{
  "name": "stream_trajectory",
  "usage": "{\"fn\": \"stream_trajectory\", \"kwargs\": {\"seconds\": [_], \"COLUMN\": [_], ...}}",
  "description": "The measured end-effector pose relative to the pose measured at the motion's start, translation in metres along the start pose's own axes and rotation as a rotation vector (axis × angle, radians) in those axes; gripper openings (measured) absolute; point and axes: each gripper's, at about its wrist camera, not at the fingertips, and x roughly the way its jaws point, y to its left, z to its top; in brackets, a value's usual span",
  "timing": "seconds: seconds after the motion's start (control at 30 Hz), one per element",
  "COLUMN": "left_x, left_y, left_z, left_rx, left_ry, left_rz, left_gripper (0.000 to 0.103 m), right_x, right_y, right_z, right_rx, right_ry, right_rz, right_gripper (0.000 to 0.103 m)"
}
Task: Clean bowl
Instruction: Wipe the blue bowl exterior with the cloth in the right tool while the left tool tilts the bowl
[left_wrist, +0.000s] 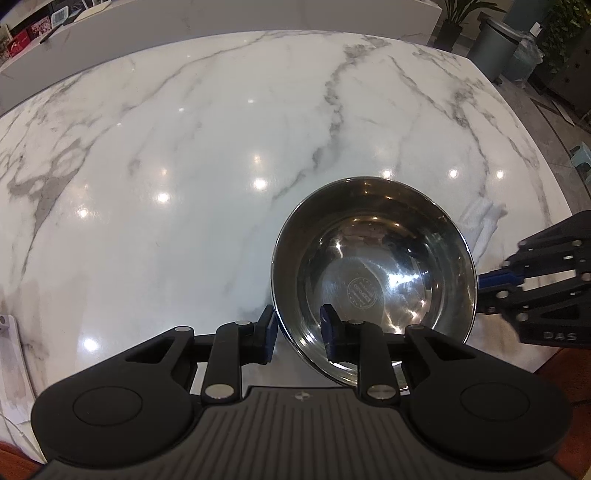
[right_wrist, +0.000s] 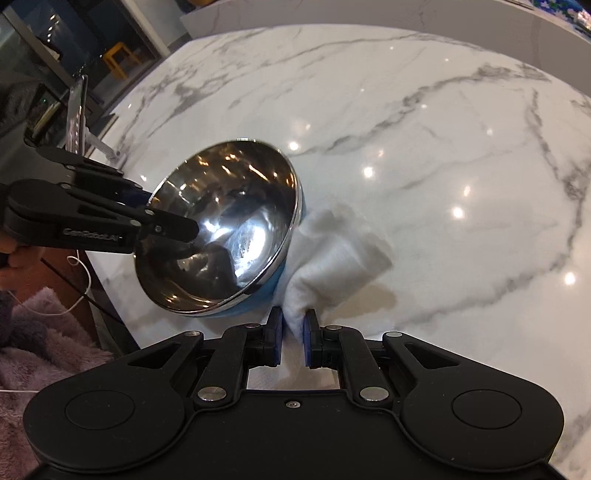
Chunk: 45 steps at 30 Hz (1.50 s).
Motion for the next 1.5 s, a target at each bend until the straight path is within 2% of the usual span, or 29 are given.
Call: {"fn": "stream_trajectory", "kwargs": {"seconds": [0.17,0.3,0.57,0.73,1.03,1.33,1.5], "left_x": [0.004,0.004,0.006,0.007,0.008,0.008,0.007], "left_y": [0.0,0.001,0.001,0.0,0.003,0.008,0.008], "left_z": [-0.003,-0.003,-0.005,-0.005,0.001,0.012,0.016], "left_rx": [0.001,-0.007,-0.013,0.002,0.011,0.052,0.083], "left_ry": [0.021,0.024,0.029,0.028,0.017,0.019,0.022], "left_rz": [-0.01,-0.017,-0.018,-0.01,-0.003,0.005,0.009], "left_gripper": [0.023,0.023,0.023,0.023,0.017,0.013,0.013], "right_x": [0.023,0.025,0.017,0.009,0.008,-0.04,-0.037], "right_y": [0.008,0.002,-0.051,-0.088,-0.127,-0.13,-0.123], "right_z": [0.007,0.01,0.031,0.058,0.092,0.101,0.108], "right_rx": [0.025,0.03,0.04,0.018,0.02,-0.048,-0.086], "right_ry": [-0.008,-0.032,-0.089,-0.087,-0.069,-0.086,-0.053], "right_rz": [0.01,0.016,0.011,-0.012,-0.016,-0.021,-0.042], "right_gripper": [0.009,0.01,0.01,0.01,0.01,0.01,0.01]}}
